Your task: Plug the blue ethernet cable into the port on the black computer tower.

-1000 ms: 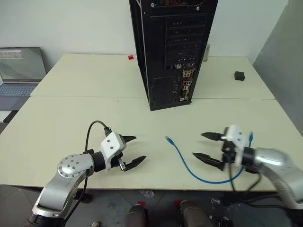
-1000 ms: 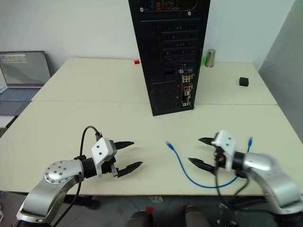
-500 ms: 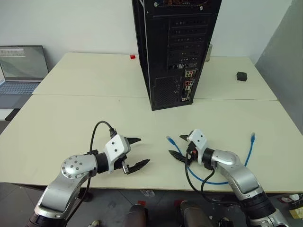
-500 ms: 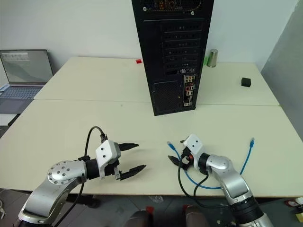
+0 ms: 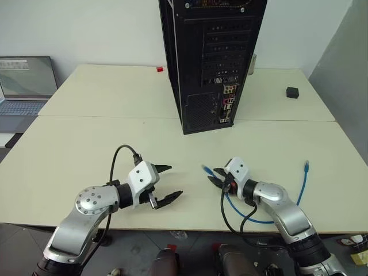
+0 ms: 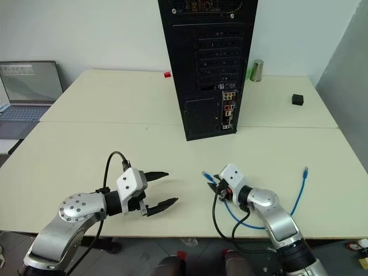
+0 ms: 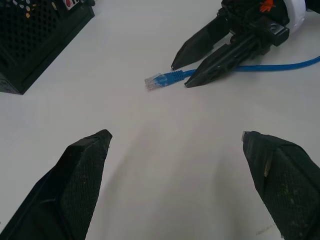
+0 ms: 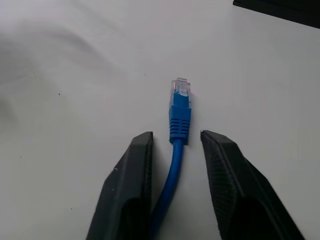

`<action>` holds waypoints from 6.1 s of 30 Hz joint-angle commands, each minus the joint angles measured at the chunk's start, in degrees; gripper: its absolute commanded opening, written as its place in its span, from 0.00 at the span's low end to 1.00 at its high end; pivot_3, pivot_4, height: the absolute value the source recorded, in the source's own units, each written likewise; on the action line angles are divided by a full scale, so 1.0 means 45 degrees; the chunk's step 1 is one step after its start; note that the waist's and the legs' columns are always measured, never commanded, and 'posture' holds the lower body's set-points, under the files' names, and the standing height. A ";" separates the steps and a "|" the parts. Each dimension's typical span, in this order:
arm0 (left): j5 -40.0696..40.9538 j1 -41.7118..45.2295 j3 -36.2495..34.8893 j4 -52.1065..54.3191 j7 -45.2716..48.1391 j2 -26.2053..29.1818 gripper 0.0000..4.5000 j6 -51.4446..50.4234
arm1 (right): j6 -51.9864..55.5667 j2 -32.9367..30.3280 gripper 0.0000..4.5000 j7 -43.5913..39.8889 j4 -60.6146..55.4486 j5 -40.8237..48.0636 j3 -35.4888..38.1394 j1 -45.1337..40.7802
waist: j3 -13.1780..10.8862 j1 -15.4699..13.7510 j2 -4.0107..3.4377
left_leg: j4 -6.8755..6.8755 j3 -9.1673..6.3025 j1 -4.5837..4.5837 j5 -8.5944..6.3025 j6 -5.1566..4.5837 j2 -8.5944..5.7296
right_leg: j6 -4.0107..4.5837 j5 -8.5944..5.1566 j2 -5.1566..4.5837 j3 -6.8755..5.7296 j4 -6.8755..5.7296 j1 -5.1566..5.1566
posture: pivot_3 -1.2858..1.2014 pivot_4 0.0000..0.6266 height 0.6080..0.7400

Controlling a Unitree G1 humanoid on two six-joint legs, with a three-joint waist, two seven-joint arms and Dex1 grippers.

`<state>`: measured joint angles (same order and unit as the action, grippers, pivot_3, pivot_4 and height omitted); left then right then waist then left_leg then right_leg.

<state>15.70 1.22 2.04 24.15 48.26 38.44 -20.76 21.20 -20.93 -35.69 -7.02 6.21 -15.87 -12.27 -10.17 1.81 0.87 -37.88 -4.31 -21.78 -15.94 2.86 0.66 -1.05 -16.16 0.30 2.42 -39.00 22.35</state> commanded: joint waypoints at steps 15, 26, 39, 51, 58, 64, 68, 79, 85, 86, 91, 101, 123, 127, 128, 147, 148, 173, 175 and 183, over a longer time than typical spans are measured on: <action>-0.0080 0.1668 0.1594 -0.1305 0.1838 0.0066 1.00 0.0780 | -0.0922 -0.2794 0.01 -0.5538 -0.1680 0.0639 -0.1000 -0.2488 | -0.0006 -0.0001 -0.0003 | -0.0001 0.0010 -0.0004 0.0000 -0.0001 -0.0003 | 0.0001 0.0000 0.0003 -0.0019 0.0002 -0.0002 | 0.52 0.24 1.00; 0.0186 0.2518 0.2138 -0.2013 0.3233 -0.0049 0.81 0.0927 | -0.1135 -0.2500 0.01 -0.6230 -0.1391 0.0420 -0.1450 -0.3372 | -0.0007 0.0000 -0.0002 | -0.0003 0.0000 -0.0007 0.0000 0.0000 -0.0002 | 0.0001 0.0001 0.0002 -0.0022 0.0000 -0.0001 | 0.52 0.24 1.00; -0.0117 0.2547 0.2228 -0.2204 0.3072 -0.0311 0.21 0.1072 | -0.1265 -0.2452 0.00 -0.6251 -0.1352 0.0290 -0.1626 -0.3376 | -0.0007 -0.0001 -0.0002 | -0.0004 -0.0022 -0.0006 0.0000 0.0000 -0.0004 | 0.0001 0.0001 0.0001 -0.0021 0.0000 0.0000 | 0.52 0.24 1.00; -0.0384 0.2360 0.2309 -0.2160 0.2815 -0.0516 0.06 0.1215 | -0.1378 -0.2463 0.00 -0.6284 -0.1242 0.0127 -0.1666 -0.3389 | -0.0007 -0.0002 -0.0002 | -0.0003 -0.0024 -0.0006 0.0000 0.0000 -0.0004 | 0.0001 0.0001 0.0001 -0.0021 0.0000 0.0000 | 0.52 0.24 1.00; -0.0549 0.2247 0.2325 -0.2151 0.2646 -0.0567 0.06 0.1576 | -0.1355 -0.2771 0.20 -0.6705 -0.1203 0.0213 -0.1595 -0.3334 | -0.0007 -0.0005 -0.0002 | -0.0003 -0.0025 -0.0006 0.0000 0.0000 -0.0005 | 0.0002 0.0001 0.0001 -0.0019 0.0000 0.0000 | 0.52 0.24 1.00; -0.1467 0.2062 0.2435 -0.2448 0.1989 -0.0820 0.06 0.3414 | -0.0661 -0.3418 0.52 -0.7188 -0.1428 0.0835 -0.0861 -0.3472 | -0.0007 -0.0013 -0.0002 | -0.0003 -0.0027 -0.0006 0.0000 0.0000 -0.0005 | 0.0002 0.0001 -0.0001 -0.0019 0.0000 -0.0001 | 0.52 0.24 1.00; -0.2640 0.1889 0.2399 -0.2908 0.0994 -0.1160 0.06 0.5650 | 0.0821 -0.3755 0.64 -0.7142 -0.1970 0.2191 0.0196 -0.3348 | -0.0008 -0.0034 0.0001 | -0.0003 -0.0033 -0.0007 0.0000 -0.0001 -0.0016 | 0.0004 0.0002 -0.0068 -0.0019 0.0002 -0.0002 | 0.52 0.24 1.00; -0.9131 0.2546 0.1619 -0.6224 -0.5264 -0.0877 0.06 1.6630 | 0.5435 -0.2817 0.64 -0.4986 -0.3466 0.6256 0.2620 -0.2738 | -0.0008 -0.0054 -0.0001 | 0.0002 -0.0039 -0.0007 -0.0001 -0.0002 -0.0022 | 0.0003 0.0005 -0.0093 -0.0017 0.0003 -0.0003 | 0.52 0.24 1.00; -1.0388 0.3126 0.1420 -0.7151 -0.6864 -0.0737 0.06 1.7758 | 0.5548 -0.2287 0.64 -0.4292 -0.3587 0.6290 0.2095 -0.2570 | -0.0007 -0.0044 -0.0001 | 0.0003 -0.0033 -0.0011 -0.0001 -0.0003 -0.0032 | 0.0000 0.0006 -0.0093 -0.0032 0.0001 -0.0003 | 0.52 0.24 1.00; -1.0517 0.3206 0.1422 -0.7238 -0.7010 -0.0698 0.06 1.7801 | 0.5596 -0.2212 0.64 -0.4257 -0.3607 0.6328 0.2019 -0.2546 | -0.0007 -0.0042 -0.0002 | 0.0003 -0.0031 -0.0011 -0.0001 -0.0003 -0.0031 | -0.0001 0.0006 -0.0092 -0.0036 0.0001 -0.0003 | 0.52 0.24 1.00; -1.0939 0.3377 0.1410 -0.7467 -0.7638 -0.0593 0.06 1.7754 | 0.5692 -0.1717 0.64 -0.3943 -0.3493 0.6403 0.1719 -0.2563 | -0.0007 -0.0025 -0.0002 | 0.0003 -0.0029 -0.0010 -0.0001 -0.0004 -0.0029 | -0.0001 0.0006 -0.0090 -0.0050 -0.0006 -0.0003 | 0.52 0.24 1.00; -1.1389 0.3164 0.1477 -0.7261 -0.8305 -0.0381 0.06 1.7578 | 0.5646 -0.1104 0.64 -0.3324 -0.3266 0.6336 0.1431 -0.2594 | -0.0007 -0.0030 -0.0002 | 0.0003 -0.0031 -0.0011 -0.0001 -0.0003 -0.0031 | -0.0001 0.0006 -0.0090 -0.0056 -0.0007 -0.0003 | 0.52 0.24 1.00; -1.1868 0.3031 0.1593 -0.6951 -0.8916 -0.0345 0.06 1.7169 | 0.5347 -0.1053 0.35 -0.3180 -0.2772 0.5933 0.1083 -0.2708 | -0.0007 -0.0026 -0.0002 | 0.0004 -0.0031 -0.0010 -0.0001 -0.0003 -0.0029 | -0.0001 0.0006 -0.0088 -0.0057 -0.0007 -0.0003 | 0.52 0.24 1.00; -1.1943 0.3044 0.1602 -0.6961 -0.8971 -0.0358 0.06 1.7175 | 0.5332 -0.1031 0.16 -0.3168 -0.2745 0.5959 0.1085 -0.2727 | -0.0007 -0.0026 -0.0002 | 0.0004 -0.0031 -0.0010 -0.0001 -0.0003 -0.0029 | -0.0001 0.0006 -0.0088 -0.0057 -0.0007 -0.0003 | 0.52 0.24 1.00; -1.1965 0.3056 0.1608 -0.6971 -0.8982 -0.0361 0.06 1.7175 | 0.5339 -0.1026 0.12 -0.3168 -0.2734 0.5972 0.1087 -0.2738 | -0.0007 -0.0026 -0.0002 | 0.0004 -0.0031 -0.0011 -0.0001 -0.0003 -0.0029 | -0.0001 0.0006 -0.0088 -0.0057 -0.0007 -0.0003 | 0.52 0.24 1.00; -1.0557 0.2969 0.2222 -0.7177 -0.8161 -0.0086 0.30 1.7208 | 0.5459 -0.1251 0.00 -0.3319 -0.2634 0.5980 0.1007 -0.2795 | -0.0007 -0.0026 -0.0002 | 0.0004 -0.0033 -0.0010 -0.0001 -0.0003 -0.0028 | 0.0000 0.0006 -0.0089 -0.0057 -0.0008 -0.0003 | 0.52 0.24 1.00; -1.0456 0.2977 0.2246 -0.7181 -0.8077 -0.0080 0.34 1.7173 | 0.5446 -0.1280 0.00 -0.3333 -0.2611 0.5975 0.1015 -0.2796 | -0.0007 -0.0028 -0.0002 | 0.0003 -0.0033 -0.0012 -0.0001 -0.0003 -0.0028 | 0.0000 0.0006 -0.0089 -0.0057 -0.0007 -0.0003 | 0.52 0.24 1.00; -0.4044 0.3814 0.1498 -0.2772 -0.6226 -0.5453 0.85 0.2305 | 0.2631 0.0459 0.00 0.4619 -0.2704 0.1181 0.3195 -0.3147 | -0.0005 -0.0016 -0.0001 | -0.0003 -0.0026 -0.0025 0.0000 -0.0002 -0.0044 | -0.0005 0.0004 -0.0049 -0.0054 -0.0018 -0.0002 | 0.52 0.24 1.00; -0.3870 0.4350 0.1440 -0.2517 -0.6441 -0.6105 0.85 0.1016 | 0.2455 0.0960 0.00 0.5308 -0.2327 0.0818 0.3281 -0.3381 | -0.0006 0.0034 0.0000 | -0.0003 -0.0027 -0.0028 0.0000 -0.0001 -0.0038 | -0.0004 0.0004 -0.0039 -0.0053 -0.0015 -0.0003 | 0.52 0.24 1.00; -0.2858 0.5635 0.0736 -0.2146 -0.7503 -0.7936 0.85 -0.2227 | 0.1766 0.1798 0.00 0.6237 -0.0700 -0.0115 0.3300 -0.4335 | -0.0006 0.0013 -0.0001 | -0.0003 -0.0023 -0.0024 0.0003 0.0005 -0.0038 | -0.0002 0.0006 -0.0035 -0.0034 -0.0016 -0.0001 | 0.52 0.24 1.00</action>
<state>1.88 24.71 6.73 12.02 15.68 3.18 -29.08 31.16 -13.29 -8.90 -10.20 6.54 -1.87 -29.93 -10.20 1.87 0.87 -37.89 -4.43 -21.88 -15.92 2.89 0.49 -1.06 -16.13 0.13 2.28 -39.07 22.35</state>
